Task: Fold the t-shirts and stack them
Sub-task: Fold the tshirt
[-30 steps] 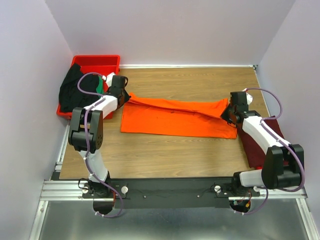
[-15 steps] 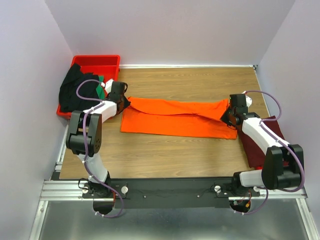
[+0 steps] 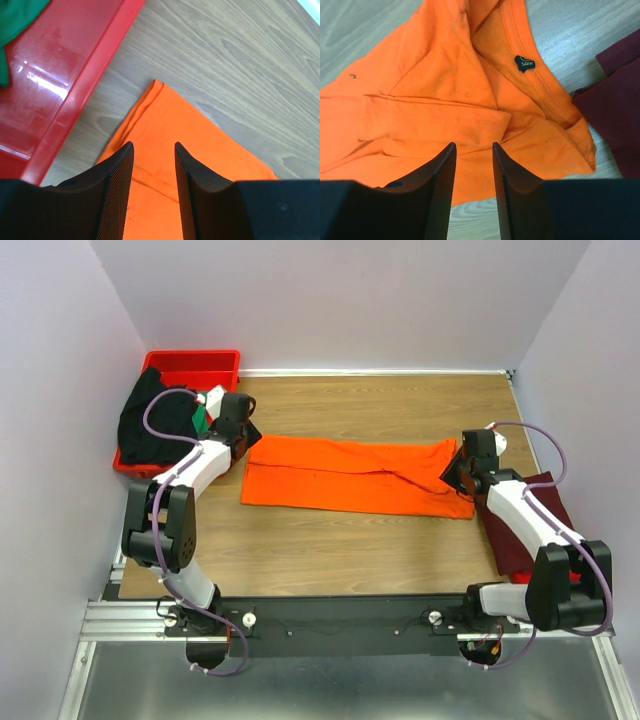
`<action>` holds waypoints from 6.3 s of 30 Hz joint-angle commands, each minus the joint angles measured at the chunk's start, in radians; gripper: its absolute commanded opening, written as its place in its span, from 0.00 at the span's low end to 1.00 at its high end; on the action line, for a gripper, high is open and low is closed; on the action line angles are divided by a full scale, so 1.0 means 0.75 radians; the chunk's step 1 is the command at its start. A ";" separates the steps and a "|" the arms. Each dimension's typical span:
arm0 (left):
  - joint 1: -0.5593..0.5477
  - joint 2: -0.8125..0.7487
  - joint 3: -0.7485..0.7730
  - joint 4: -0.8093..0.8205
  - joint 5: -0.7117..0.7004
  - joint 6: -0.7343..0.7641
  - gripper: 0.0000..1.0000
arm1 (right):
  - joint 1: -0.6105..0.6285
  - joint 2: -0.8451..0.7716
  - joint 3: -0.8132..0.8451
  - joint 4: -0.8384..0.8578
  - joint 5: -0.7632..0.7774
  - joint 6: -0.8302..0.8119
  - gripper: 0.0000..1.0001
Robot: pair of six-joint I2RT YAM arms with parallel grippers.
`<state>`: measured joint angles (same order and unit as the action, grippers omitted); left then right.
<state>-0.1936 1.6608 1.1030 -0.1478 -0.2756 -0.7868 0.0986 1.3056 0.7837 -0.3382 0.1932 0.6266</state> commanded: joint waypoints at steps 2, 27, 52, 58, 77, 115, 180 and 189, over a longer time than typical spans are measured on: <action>-0.042 0.068 0.114 -0.122 -0.074 -0.010 0.41 | -0.003 -0.009 0.057 -0.001 0.000 -0.028 0.43; -0.096 0.265 0.401 -0.257 0.284 0.264 0.37 | 0.171 0.488 0.393 0.144 -0.072 -0.095 0.54; -0.118 0.263 0.366 -0.208 0.361 0.343 0.34 | 0.300 0.593 0.403 0.173 -0.016 -0.122 0.26; -0.120 0.258 0.364 -0.202 0.406 0.345 0.34 | 0.302 0.517 0.328 0.167 -0.086 -0.116 0.12; -0.126 0.267 0.358 -0.200 0.437 0.352 0.32 | 0.359 0.360 0.127 0.165 -0.221 -0.046 0.15; -0.202 0.263 0.053 -0.192 0.255 0.121 0.32 | 0.186 0.613 0.333 0.042 0.119 0.042 0.38; -0.358 0.179 -0.063 -0.224 0.157 0.094 0.32 | 0.157 1.673 1.960 0.056 -0.110 -0.545 0.47; -0.341 0.179 -0.111 -0.222 0.183 0.080 0.32 | 0.128 1.699 1.990 0.058 -0.143 -0.482 0.38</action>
<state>-0.4591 1.7794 1.0622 -0.2951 -0.1402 -0.7216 0.2085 2.5427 2.2265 -0.2901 0.1139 0.2352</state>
